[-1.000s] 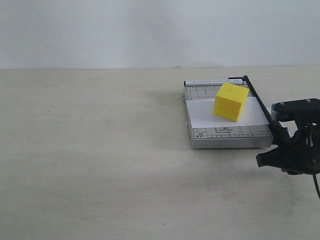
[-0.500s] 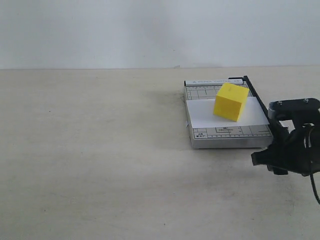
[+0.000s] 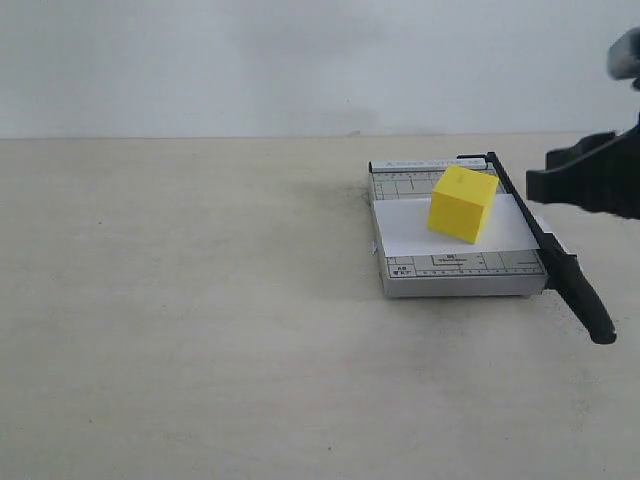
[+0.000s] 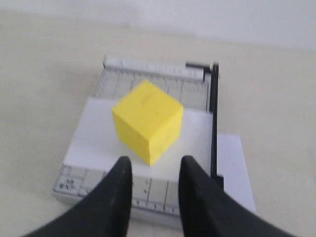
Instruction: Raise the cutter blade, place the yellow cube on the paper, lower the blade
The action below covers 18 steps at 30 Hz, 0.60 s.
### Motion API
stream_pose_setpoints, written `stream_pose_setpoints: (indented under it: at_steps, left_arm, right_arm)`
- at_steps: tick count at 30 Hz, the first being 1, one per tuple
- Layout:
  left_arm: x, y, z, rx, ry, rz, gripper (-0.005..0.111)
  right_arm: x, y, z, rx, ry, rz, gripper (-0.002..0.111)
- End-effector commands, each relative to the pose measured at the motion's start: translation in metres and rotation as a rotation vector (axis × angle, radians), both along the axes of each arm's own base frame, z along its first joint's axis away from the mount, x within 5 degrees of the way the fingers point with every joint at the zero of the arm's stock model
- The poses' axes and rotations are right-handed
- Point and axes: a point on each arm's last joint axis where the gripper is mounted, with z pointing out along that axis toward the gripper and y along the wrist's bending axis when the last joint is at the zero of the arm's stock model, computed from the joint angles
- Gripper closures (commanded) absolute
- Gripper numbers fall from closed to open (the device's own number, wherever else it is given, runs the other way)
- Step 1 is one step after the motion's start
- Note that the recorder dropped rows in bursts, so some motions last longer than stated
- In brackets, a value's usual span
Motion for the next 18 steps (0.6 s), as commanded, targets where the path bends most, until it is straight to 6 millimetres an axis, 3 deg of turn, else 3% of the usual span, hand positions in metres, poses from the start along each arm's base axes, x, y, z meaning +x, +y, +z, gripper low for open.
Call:
stream_pose_setpoints:
  at_steps: [1, 4, 6, 10, 14, 18]
  left_arm:
    - [0.000, 0.000, 0.001, -0.007, -0.016, 0.003, 0.102]
    - [0.000, 0.000, 0.001, -0.007, -0.016, 0.003, 0.102]
    - [0.000, 0.000, 0.001, -0.007, -0.016, 0.003, 0.102]
    - [0.000, 0.000, 0.001, -0.007, -0.016, 0.003, 0.102]
    - [0.000, 0.000, 0.001, -0.007, -0.016, 0.003, 0.102]
    - [0.000, 0.000, 0.001, -0.007, -0.016, 0.003, 0.102]
  right_arm:
    - [-0.044, -0.008, 0.029, 0.067, -0.214, 0.021, 0.098]
    - [-0.083, -0.018, 0.030, 0.132, -0.306, 0.007, 0.105]
    - [-0.117, -0.026, 0.017, 0.251, -0.359, -0.020, 0.104]
    - [-0.155, -0.038, 0.002, 0.301, -0.439, -0.051, 0.104]
    - [-0.177, -0.046, -0.005, 0.374, -0.469, -0.092, 0.104]
    - [-0.183, -0.048, -0.004, 0.398, -0.502, -0.094, 0.104]
